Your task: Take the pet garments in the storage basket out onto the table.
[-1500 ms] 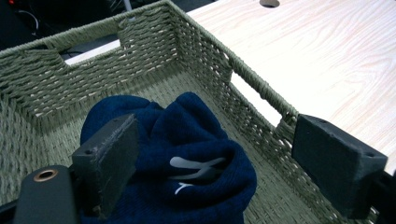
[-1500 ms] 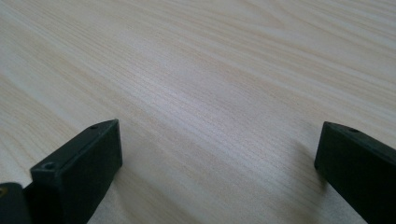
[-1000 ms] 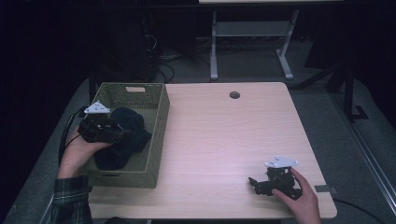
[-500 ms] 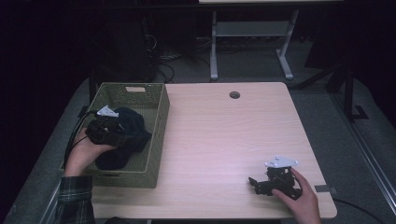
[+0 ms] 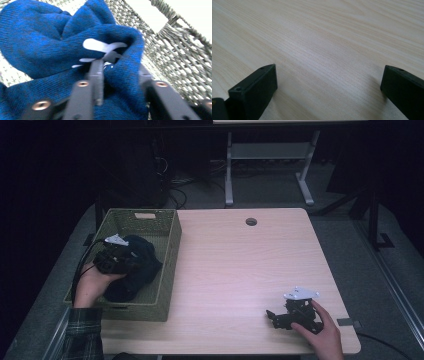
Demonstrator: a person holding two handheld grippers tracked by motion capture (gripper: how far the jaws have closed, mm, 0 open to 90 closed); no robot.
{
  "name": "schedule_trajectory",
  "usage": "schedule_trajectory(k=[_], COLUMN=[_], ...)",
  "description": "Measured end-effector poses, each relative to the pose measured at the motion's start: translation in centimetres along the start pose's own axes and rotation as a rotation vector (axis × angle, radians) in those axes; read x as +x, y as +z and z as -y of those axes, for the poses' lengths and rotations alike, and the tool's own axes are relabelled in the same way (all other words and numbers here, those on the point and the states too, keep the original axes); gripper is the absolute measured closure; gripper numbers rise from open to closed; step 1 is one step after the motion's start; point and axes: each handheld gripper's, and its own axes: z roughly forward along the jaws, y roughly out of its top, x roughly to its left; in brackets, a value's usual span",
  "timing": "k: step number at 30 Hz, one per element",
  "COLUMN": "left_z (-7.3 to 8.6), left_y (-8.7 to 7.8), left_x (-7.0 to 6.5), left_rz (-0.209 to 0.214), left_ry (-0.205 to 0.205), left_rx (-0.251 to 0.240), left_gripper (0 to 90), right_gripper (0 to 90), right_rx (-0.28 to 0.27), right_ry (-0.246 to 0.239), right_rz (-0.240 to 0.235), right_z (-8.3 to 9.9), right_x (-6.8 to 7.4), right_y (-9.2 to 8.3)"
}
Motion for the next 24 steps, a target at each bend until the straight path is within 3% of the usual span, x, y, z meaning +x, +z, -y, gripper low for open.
schedule_trajectory(k=[1,4,10,11,24], left_z=[0.0,0.1,0.4,0.5,0.1], left_y=[-0.1,-0.6,-2.1,-2.6,-4.5], left_x=[0.1,0.6,1.3,1.4,1.3], left_rz=[0.007,0.036,0.072,0.086,0.155], left_ry=[-0.006,-0.044,-0.112,-0.128,-0.151], left_rx=[-0.006,-0.053,-0.193,-0.238,-0.391], left_gripper=[77.5,79.5,80.1,80.1,80.8], right_gripper=[0.5,0.4,0.4,0.4,0.4], right_rx=[0.000,0.000,0.000,0.000,0.000], right_ry=[0.000,0.000,0.001,0.001,0.000], right_rz=[0.000,0.000,0.000,0.000,0.000], right_z=[0.0,0.0,0.0,0.0,0.0], right_x=[0.0,0.0,0.0,0.0,0.0], right_y=[0.0,0.0,0.0,0.0,0.0])
